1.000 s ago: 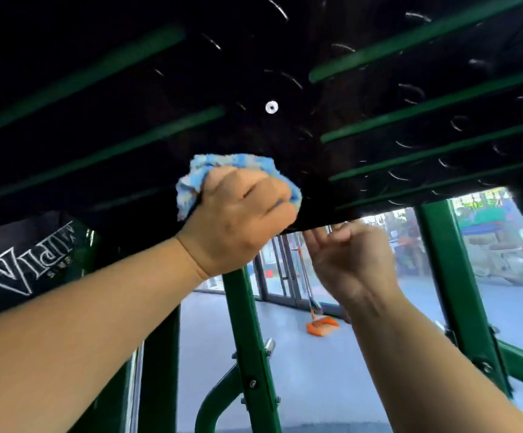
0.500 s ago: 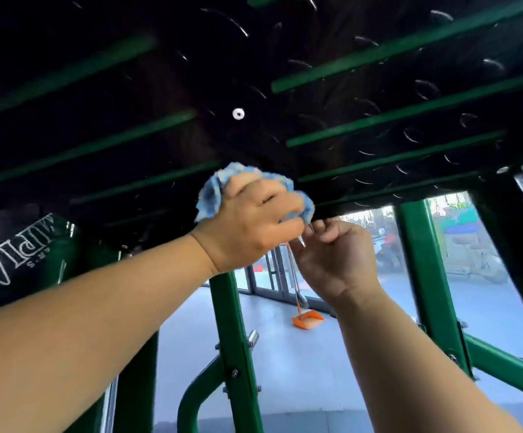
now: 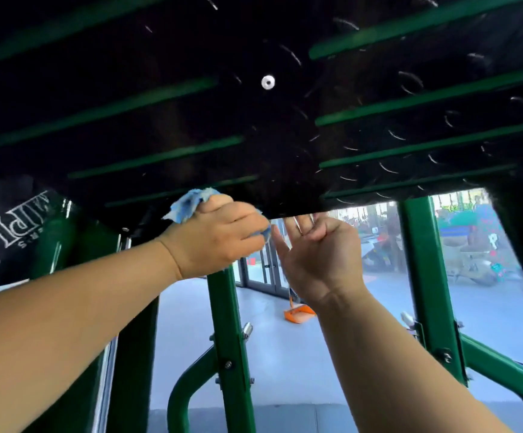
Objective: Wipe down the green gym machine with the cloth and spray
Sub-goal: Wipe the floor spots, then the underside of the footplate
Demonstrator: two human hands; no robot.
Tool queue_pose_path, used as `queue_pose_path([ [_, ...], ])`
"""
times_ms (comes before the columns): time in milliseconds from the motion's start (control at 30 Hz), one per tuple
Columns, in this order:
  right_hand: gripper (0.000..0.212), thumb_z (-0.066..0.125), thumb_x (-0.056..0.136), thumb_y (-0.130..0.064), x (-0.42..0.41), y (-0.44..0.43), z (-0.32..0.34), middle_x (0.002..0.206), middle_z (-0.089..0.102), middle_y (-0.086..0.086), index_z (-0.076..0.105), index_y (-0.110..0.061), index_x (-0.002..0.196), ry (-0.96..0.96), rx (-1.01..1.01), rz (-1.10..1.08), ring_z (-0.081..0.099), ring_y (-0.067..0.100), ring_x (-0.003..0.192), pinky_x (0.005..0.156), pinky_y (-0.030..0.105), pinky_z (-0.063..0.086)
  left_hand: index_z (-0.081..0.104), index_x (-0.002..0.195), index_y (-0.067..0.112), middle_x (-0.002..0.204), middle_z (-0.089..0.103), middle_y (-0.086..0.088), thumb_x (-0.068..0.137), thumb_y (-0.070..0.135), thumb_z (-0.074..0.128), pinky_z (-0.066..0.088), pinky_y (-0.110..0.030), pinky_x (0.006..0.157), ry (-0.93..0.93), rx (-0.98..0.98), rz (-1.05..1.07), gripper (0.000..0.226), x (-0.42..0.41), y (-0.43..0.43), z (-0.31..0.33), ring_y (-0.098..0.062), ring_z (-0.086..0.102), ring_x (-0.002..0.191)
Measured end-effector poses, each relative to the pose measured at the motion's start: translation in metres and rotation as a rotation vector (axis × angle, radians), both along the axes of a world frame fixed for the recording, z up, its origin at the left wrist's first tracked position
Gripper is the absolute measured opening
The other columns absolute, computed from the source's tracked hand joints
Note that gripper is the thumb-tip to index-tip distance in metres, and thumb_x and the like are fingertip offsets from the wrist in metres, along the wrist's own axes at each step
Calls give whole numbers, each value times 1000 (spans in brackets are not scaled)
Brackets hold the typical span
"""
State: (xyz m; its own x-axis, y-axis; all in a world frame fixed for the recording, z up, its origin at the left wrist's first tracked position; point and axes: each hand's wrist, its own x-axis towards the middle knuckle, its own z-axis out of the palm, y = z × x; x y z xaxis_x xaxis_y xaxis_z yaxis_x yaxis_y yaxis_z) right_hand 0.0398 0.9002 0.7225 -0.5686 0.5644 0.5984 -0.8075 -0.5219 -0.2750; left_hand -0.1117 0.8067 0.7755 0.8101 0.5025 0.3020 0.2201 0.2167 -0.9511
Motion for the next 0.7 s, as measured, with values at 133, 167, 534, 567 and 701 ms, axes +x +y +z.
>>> queue_pose_path([
  [133, 29, 33, 47, 1, -25, -13, 5, 103, 61, -15, 29, -22, 64, -66, -35, 1, 26, 20, 144, 109, 32, 32, 53, 83, 18, 95, 65, 1, 83, -9, 32, 29, -32, 68, -53, 19, 238, 34, -66, -59, -2, -22, 56, 92],
  [167, 28, 31, 49, 0, -34, -21, 6, 118, 57, -19, 26, -23, 64, -78, -47, -2, 16, 21, 145, 111, 33, 31, 54, 81, 18, 94, 64, 1, 79, -8, 39, 31, -32, 69, -74, 34, 294, 30, -79, -74, -3, -22, 60, 89],
  [534, 47, 33, 82, 2, -28, -59, -6, 125, 60, 0, 54, -16, 120, -498, 159, -244, 56, 17, 117, 100, 37, 42, 66, 98, 20, 107, 58, 1, 69, -8, 65, 50, -42, 75, -940, 4, 134, 40, -16, -91, -24, -27, 56, 93],
  [567, 48, 34, 83, 1, -19, -65, -10, 119, 63, 0, 54, -18, 123, -531, 230, -247, 57, 17, 113, 98, 37, 43, 63, 101, 23, 109, 55, 5, 76, -4, 62, 50, -40, 74, -1143, -21, 54, 37, 6, -93, -25, -24, 56, 92],
  [701, 29, 46, 78, -2, 21, -86, -22, 95, 65, 6, 66, -15, 95, -638, 501, -250, 58, 21, 90, 79, 37, 46, 55, 84, 28, 81, 60, 11, 81, 26, 73, 44, -29, 60, -1606, -54, -200, 18, 72, -100, -30, -11, 56, 69],
])
